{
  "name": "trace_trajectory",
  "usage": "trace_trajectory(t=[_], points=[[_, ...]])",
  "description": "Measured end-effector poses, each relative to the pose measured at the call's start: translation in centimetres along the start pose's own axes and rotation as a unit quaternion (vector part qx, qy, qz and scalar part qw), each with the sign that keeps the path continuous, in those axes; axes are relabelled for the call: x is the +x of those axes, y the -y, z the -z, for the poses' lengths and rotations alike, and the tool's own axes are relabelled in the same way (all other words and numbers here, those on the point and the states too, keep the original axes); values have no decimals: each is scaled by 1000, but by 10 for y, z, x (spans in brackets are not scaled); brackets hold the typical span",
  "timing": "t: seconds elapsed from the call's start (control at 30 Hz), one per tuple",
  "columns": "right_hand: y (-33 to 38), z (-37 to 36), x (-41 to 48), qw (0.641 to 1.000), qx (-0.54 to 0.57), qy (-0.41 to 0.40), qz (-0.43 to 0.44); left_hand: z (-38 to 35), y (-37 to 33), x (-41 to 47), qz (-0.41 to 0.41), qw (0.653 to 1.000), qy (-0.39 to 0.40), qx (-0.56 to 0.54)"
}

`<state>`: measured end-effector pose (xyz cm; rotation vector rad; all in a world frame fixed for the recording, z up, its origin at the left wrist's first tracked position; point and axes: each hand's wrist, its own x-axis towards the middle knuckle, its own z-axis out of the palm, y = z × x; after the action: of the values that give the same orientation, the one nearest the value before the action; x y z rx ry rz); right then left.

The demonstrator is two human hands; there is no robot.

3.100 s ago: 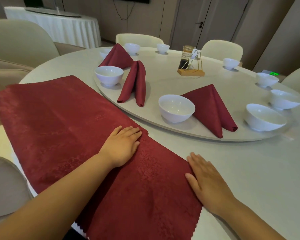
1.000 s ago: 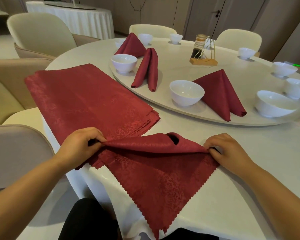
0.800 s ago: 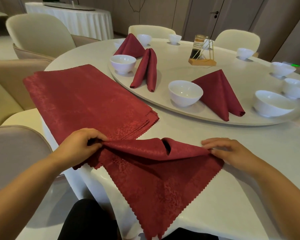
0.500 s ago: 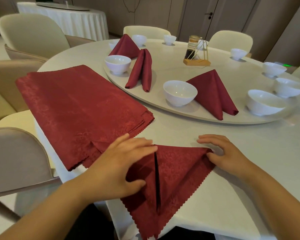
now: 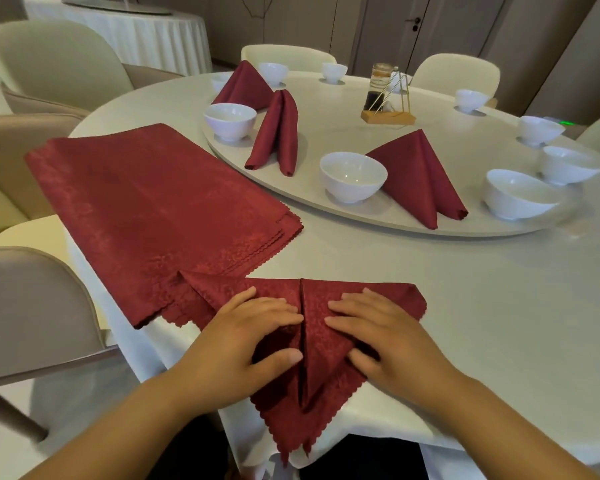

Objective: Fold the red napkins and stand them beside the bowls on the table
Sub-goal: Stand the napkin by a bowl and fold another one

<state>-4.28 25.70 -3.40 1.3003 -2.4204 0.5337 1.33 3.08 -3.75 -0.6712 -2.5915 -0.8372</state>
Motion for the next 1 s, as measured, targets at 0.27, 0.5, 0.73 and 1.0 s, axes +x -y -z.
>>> trace_trajectory(t=[0.27,0.5,0.73,1.0], points=[[17,-17,-2,998,61,-22,15,-7,-1,-19,-30,997,57,37],[24,-14,-1,995,75,-63,34,-11,-1,-21,-25,994,47,94],[29,-16,-8,996,86,-16,24,-8,1,-26,-36,994,70,71],[34,-10,-10,991,133,22,-16,17,-10,4,44,998,-29,-22]])
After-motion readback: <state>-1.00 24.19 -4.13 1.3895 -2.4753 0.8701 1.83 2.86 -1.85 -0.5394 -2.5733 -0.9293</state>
